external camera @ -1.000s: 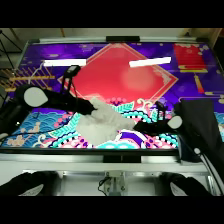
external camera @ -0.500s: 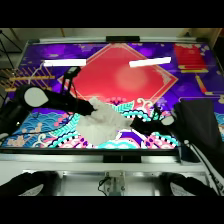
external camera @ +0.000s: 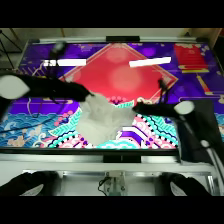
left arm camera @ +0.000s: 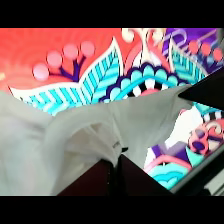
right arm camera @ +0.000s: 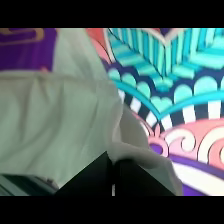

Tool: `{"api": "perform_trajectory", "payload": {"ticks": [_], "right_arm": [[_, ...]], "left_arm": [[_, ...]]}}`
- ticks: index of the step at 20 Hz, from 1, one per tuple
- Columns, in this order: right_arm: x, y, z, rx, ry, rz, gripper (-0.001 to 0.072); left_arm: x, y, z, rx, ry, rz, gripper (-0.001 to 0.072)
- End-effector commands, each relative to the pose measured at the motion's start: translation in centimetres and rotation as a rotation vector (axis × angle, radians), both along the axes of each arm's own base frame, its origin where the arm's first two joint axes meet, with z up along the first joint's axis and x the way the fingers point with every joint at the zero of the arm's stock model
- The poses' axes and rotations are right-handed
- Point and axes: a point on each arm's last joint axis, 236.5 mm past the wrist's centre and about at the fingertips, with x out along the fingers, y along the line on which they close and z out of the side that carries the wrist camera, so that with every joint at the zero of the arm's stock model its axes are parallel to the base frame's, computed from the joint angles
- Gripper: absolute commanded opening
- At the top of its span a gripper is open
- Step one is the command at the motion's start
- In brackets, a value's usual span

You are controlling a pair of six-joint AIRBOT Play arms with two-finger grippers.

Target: Fold the shirts.

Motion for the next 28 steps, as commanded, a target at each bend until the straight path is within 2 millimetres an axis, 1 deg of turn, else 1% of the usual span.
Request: {"api": "perform_trajectory", "payload": {"ticks": [1,2,3,4,5,6,7,8,9,10,11,12,13,15,18,20,21,22,24,26,28], "right_arm": [[-0.8,-6.3,21.1,-0.211,-0.611,-0.090,0.0065],[-3.1,-8.7,28.8,-0.258,-0.822,-0.186,0.0065],[-6.5,-10.5,35.4,-0.284,-1.008,-0.276,0.0065],[-10.1,-11.3,40.0,-0.276,-1.144,-0.335,0.0065],[-13.5,-11.7,43.4,-0.247,-1.247,-0.377,0.0065],[-16.1,-11.8,45.4,-0.218,-1.314,-0.399,0.0065],[-18.2,-12.0,46.9,-0.202,-1.372,-0.419,0.0065],[-19.5,-12.2,47.9,-0.196,-1.414,-0.439,0.0065],[-20.4,-12.7,48.7,-0.201,-1.452,-0.467,0.0065],[-20.7,-13.2,49.2,-0.216,-1.478,-0.492,0.0065],[-20.5,-13.7,49.4,-0.240,-1.488,-0.510,0.0065],[-19.9,-14.0,49.2,-0.267,-1.484,-0.519,0.0065],[-18.9,-14.2,48.9,-0.291,-1.468,-0.522,0.0065],[-16.2,-14.5,48.2,-0.316,-1.431,-0.522,0.0065],[-10.7,-15.4,46.9,-0.371,-1.378,-0.541,0.0065],[-6.8,-16.0,46.0,-0.378,-1.353,-0.558,0.0065],[-4.7,-16.2,45.2,-0.382,-1.331,-0.561,0.0065],[-2.2,-16.3,43.9,-0.388,-1.295,-0.556,0.0065],[2.7,-16.3,40.4,-0.407,-1.201,-0.531,0.0065],[8.4,-16.5,35.8,-0.410,-1.097,-0.515,0.0065],[13.8,-17.2,31.5,-0.416,-1.037,-0.531,0.0066]], "left_arm": [[-2.2,2.2,18.1,-0.165,-0.392,0.025,0.0036],[-4.6,3.6,24.4,-0.247,-0.532,0.033,0.0036],[-7.0,5.0,29.4,-0.328,-0.645,0.046,0.0036],[-9.6,6.5,33.5,-0.434,-0.728,0.069,0.0036],[-11.6,7.5,36.0,-0.527,-0.772,0.077,0.0036],[-13.1,7.9,37.1,-0.579,-0.797,0.065,0.0036],[-13.9,8.1,37.2,-0.597,-0.797,0.057,0.0036],[-14.3,8.3,36.7,-0.591,-0.788,0.057,0.0036],[-14.2,8.4,36.1,-0.576,-0.781,0.060,0.0036],[-13.9,8.7,35.5,-0.549,-0.782,0.076,0.0036],[-13.3,9.1,34.9,-0.510,-0.784,0.099,0.0036],[-12.5,9.5,34.0,-0.460,-0.779,0.124,0.0036],[-11.5,9.7,33.0,-0.413,-0.763,0.147,0.0036],[-9.0,10.1,29.9,-0.303,-0.703,0.195,0.0036],[-4.9,10.5,24.2,-0.112,-0.586,0.250,0.0036],[-2.5,10.7,20.9,-0.013,-0.523,0.277,0.0036],[-1.3,10.7,19.5,0.028,-0.504,0.290,0.0036],[0.0,10.7,18.0,0.071,-0.481,0.300,0.0036],[2.3,9.8,14.4,0.135,-0.414,0.294,0.0037],[4.6,8.5,9.7,0.200,-0.324,0.275,0.0036],[6.8,7.4,4.8,0.265,-0.234,0.257,0.0037]]}}
